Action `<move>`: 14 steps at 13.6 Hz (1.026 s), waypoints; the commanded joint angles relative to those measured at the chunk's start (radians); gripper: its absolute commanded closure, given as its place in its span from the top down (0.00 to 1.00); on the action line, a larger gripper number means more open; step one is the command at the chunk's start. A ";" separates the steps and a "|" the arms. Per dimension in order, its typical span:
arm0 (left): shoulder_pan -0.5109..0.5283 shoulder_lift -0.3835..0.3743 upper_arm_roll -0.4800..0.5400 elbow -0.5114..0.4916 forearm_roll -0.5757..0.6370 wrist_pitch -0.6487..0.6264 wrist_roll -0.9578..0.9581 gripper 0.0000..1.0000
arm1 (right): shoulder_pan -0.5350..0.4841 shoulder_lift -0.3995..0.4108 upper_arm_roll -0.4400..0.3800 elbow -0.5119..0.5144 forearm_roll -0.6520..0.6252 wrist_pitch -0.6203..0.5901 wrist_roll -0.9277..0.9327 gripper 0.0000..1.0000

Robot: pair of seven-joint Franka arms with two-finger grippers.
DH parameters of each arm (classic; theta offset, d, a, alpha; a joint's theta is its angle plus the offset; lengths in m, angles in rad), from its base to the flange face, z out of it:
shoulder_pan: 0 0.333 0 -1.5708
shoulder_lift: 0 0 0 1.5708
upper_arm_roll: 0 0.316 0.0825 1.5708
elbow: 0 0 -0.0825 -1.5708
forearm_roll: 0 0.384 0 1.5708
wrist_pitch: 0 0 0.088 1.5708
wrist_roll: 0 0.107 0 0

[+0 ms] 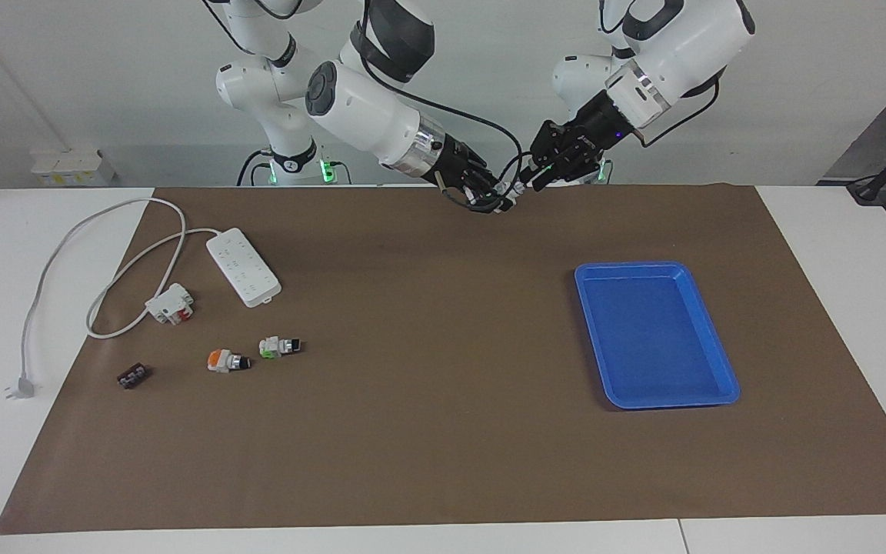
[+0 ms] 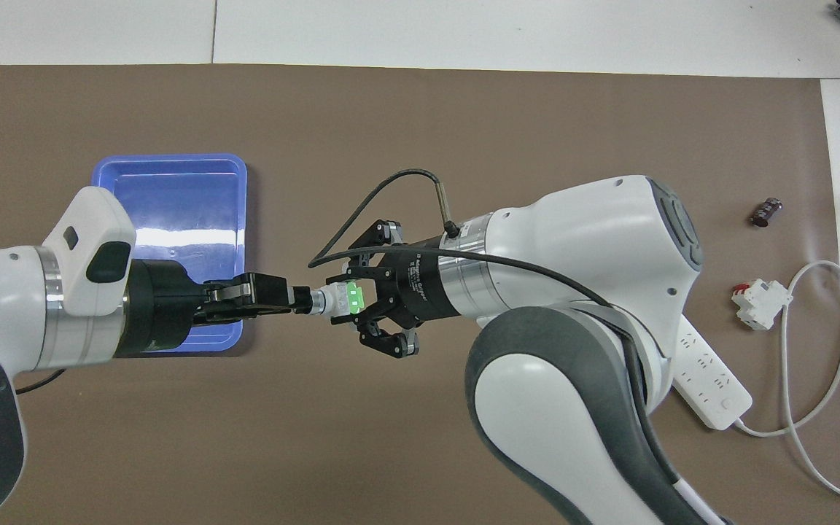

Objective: Turn and place switch with both arms
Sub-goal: 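Move the left gripper toward the switch held by the right gripper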

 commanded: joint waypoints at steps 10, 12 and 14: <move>-0.002 -0.047 -0.004 -0.053 -0.054 0.005 -0.013 0.00 | -0.003 0.013 0.002 0.020 0.006 0.002 -0.008 0.00; -0.002 -0.047 -0.004 -0.053 -0.057 -0.006 -0.067 0.00 | -0.003 0.013 0.003 0.020 0.004 0.002 -0.008 0.00; -0.002 -0.044 -0.007 -0.047 -0.057 -0.005 -0.140 0.00 | -0.003 0.013 0.003 0.020 0.004 0.002 -0.008 0.00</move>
